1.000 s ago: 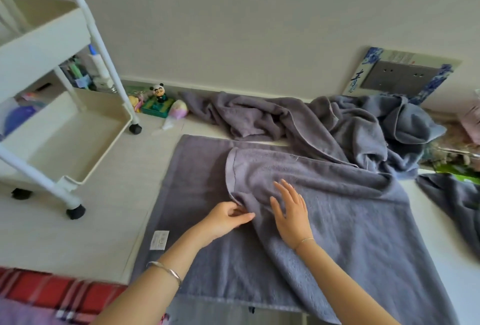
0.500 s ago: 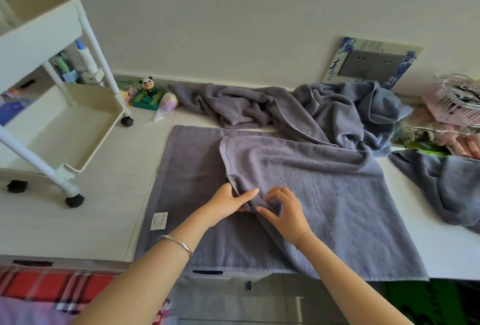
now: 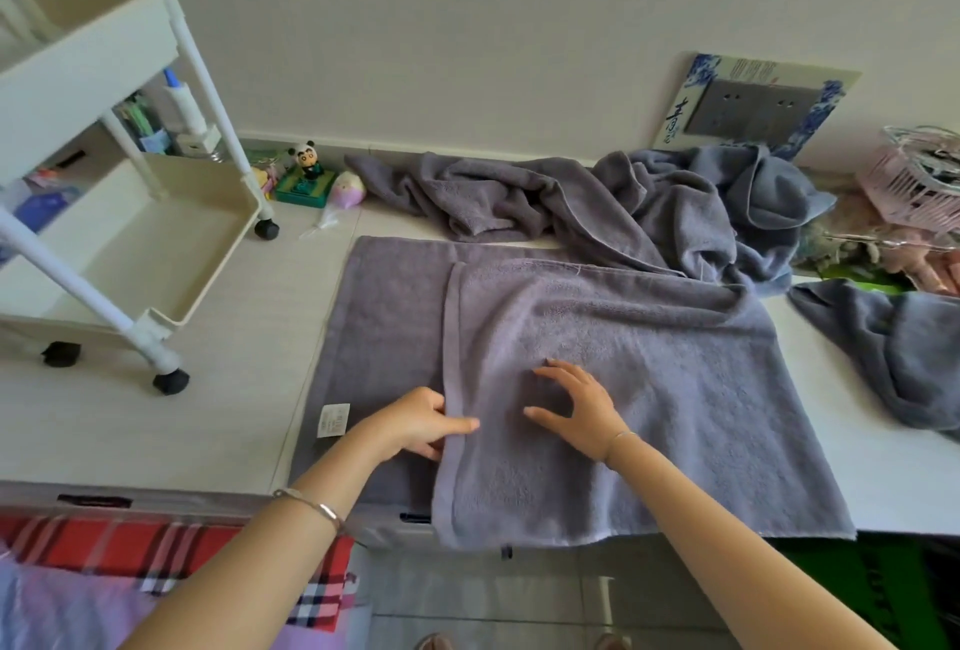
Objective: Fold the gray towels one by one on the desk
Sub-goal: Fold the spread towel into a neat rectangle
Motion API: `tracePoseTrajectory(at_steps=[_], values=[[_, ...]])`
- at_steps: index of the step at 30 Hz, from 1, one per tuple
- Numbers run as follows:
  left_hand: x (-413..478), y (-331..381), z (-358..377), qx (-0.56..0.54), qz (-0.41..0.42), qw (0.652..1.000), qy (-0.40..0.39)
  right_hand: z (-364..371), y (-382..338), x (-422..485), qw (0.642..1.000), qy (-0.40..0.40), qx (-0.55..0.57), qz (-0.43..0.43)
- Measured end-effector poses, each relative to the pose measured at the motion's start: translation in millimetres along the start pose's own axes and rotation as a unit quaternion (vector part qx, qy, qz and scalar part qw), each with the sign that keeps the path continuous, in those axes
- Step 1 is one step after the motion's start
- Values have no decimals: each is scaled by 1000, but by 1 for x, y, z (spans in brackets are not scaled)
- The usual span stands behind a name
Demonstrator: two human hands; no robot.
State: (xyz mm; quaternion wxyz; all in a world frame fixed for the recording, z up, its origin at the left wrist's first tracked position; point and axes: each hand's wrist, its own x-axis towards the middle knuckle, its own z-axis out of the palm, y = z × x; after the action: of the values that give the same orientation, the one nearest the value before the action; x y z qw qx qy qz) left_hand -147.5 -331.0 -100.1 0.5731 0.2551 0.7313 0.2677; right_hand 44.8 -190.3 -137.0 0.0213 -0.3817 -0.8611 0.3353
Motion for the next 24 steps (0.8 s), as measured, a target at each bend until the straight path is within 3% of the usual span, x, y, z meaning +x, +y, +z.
tracePoseTrajectory(at_steps=[7,15,24], values=[[-2,-23,-4,-64,20,997,41,-3,-24,26,998,54,26,-24],[2,-31,-7,-94,32,992,74,-25,-69,116,1000,8,17,-20],[12,-37,-8,-138,34,985,102,-35,-65,195,983,-12,-174,60]])
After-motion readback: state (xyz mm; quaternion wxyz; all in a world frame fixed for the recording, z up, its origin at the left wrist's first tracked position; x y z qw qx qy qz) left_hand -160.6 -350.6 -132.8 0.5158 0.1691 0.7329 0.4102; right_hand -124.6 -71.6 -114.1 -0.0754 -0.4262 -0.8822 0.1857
